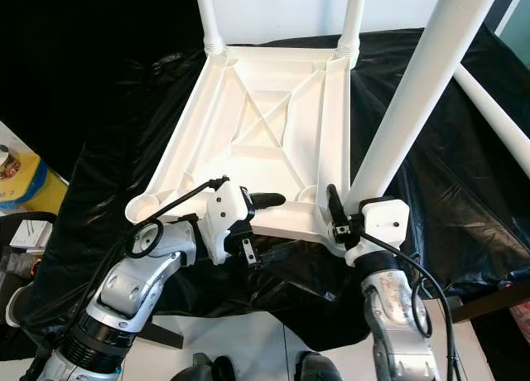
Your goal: Building children table
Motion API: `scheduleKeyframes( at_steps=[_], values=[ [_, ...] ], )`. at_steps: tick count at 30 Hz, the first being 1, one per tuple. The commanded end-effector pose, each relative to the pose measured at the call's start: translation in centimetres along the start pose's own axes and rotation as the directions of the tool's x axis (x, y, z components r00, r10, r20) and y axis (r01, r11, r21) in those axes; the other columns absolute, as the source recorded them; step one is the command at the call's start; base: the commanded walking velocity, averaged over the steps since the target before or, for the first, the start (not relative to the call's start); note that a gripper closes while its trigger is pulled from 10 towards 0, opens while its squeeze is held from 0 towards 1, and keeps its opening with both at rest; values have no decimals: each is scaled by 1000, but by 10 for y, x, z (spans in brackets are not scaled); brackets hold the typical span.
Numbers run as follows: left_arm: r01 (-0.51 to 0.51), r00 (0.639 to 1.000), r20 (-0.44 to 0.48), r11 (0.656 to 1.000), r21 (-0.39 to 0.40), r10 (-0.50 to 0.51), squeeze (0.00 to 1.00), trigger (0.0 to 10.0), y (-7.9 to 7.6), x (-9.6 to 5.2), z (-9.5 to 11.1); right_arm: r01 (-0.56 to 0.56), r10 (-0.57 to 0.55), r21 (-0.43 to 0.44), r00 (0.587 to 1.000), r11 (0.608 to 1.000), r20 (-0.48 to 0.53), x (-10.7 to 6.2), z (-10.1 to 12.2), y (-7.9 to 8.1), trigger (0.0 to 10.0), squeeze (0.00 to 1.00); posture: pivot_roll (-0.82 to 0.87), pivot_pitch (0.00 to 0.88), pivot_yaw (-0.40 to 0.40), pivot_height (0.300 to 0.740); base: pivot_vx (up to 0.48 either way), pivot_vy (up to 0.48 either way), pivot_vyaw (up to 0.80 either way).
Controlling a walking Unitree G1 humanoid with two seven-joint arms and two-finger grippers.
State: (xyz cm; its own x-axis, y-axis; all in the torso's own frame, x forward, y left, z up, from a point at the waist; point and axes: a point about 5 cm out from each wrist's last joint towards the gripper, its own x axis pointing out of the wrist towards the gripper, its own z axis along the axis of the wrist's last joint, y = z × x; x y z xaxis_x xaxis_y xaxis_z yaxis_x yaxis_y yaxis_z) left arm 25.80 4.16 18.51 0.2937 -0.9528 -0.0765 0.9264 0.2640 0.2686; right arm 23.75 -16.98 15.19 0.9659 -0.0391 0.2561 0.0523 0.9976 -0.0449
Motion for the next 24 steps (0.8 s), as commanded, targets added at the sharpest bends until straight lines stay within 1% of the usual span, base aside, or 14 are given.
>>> scheduleKeyframes(
  at_steps=[1,2,4,7,9,15,19,24],
  values=[
    [-18,1000,5,1000,1,18,0,10000,-1,1,2,101,-106,-31,973,994,-204,-13,-36,-10,10000,0,-145,158,70,740,0,0,0],
    [-18,1000,6,1000,2,18,0,10000,-2,1,2,169,-171,-30,964,985,-203,-13,-36,-12,10000,0,-146,157,70,740,0,0,0],
    [-17,1000,7,1000,1,17,0,10000,-2,2,2,254,-255,-31,946,967,-202,-14,-35,-14,10000,0,-144,156,68,740,0,0,0],
    [-17,1000,8,1000,1,17,0,10000,-2,2,2,277,-277,-31,940,960,-201,-14,-35,-15,10000,0,-144,156,68,740,0,0,0],
    [-14,1000,9,1000,-1,14,0,10000,-3,2,2,330,-330,-31,924,943,-196,-14,-34,-16,10000,0,-146,156,69,740,0,0,0],
    [-12,1000,9,1000,0,12,0,10000,-3,3,2,354,-353,-30,916,935,-189,-13,-34,-16,10000,0,-145,156,69,740,0,0,0],
    [-11,1000,10,1000,0,11,0,10000,-3,3,3,351,-351,-32,920,936,-173,-13,-32,-14,10000,0,-146,156,69,740,0,0,0],
    [-8,1000,10,1000,0,8,0,10000,-3,3,2,328,-326,-8,935,945,-136,-11,-27,-10,10000,0,-148,157,69,740,0,0,0]
  ],
)
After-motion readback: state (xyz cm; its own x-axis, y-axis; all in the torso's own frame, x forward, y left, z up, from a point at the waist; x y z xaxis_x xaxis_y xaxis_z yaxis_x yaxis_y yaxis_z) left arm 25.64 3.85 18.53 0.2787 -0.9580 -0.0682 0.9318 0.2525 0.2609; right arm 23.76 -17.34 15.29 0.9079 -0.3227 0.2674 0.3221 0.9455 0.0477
